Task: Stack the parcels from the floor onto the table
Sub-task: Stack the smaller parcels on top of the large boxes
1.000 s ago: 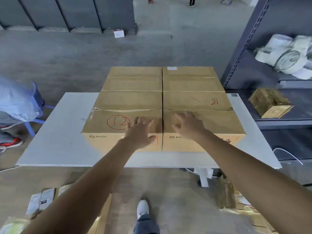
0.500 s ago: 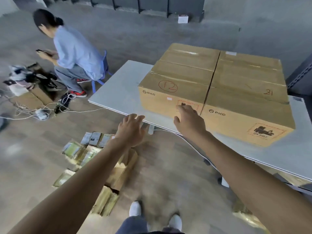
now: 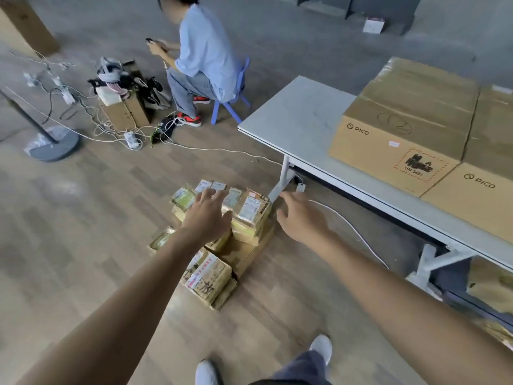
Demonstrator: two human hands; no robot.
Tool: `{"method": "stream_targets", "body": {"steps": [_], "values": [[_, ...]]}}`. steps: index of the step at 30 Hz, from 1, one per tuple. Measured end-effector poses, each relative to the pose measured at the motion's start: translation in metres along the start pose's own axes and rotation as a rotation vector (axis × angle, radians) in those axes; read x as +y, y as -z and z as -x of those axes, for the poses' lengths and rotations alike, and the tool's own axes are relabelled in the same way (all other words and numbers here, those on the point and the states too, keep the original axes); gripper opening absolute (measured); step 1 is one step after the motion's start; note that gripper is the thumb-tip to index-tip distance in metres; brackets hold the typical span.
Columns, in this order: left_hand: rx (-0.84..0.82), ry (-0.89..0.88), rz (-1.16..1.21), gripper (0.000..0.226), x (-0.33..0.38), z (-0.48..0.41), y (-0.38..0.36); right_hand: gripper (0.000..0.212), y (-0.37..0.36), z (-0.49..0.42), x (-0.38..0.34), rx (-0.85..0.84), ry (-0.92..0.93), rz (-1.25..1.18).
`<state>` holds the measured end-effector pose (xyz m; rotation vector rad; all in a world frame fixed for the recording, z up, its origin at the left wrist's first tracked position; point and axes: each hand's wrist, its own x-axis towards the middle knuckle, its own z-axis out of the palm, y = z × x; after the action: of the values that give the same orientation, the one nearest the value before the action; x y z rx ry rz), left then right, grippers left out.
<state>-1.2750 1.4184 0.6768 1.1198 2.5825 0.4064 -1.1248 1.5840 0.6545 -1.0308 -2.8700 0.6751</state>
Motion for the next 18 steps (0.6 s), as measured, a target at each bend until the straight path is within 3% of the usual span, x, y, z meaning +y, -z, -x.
{"method": "stream_targets", "body": {"steps": [9,14,18], "values": [[-0.149,0.203,0.045,0.053,-0.159,0.046,-0.027,0.044,-0.118,0.003,-0.094,-0.239,-0.080,0.042],[-0.282,0.288,0.021,0.055,-0.213,0.044,-0.089,0.046,-0.194,-0.024,-0.089,-0.388,-0.115,0.085],[-0.286,0.333,0.021,0.054,-0.267,0.009,-0.172,0.045,-0.295,-0.057,-0.058,-0.452,-0.167,0.045]]}}
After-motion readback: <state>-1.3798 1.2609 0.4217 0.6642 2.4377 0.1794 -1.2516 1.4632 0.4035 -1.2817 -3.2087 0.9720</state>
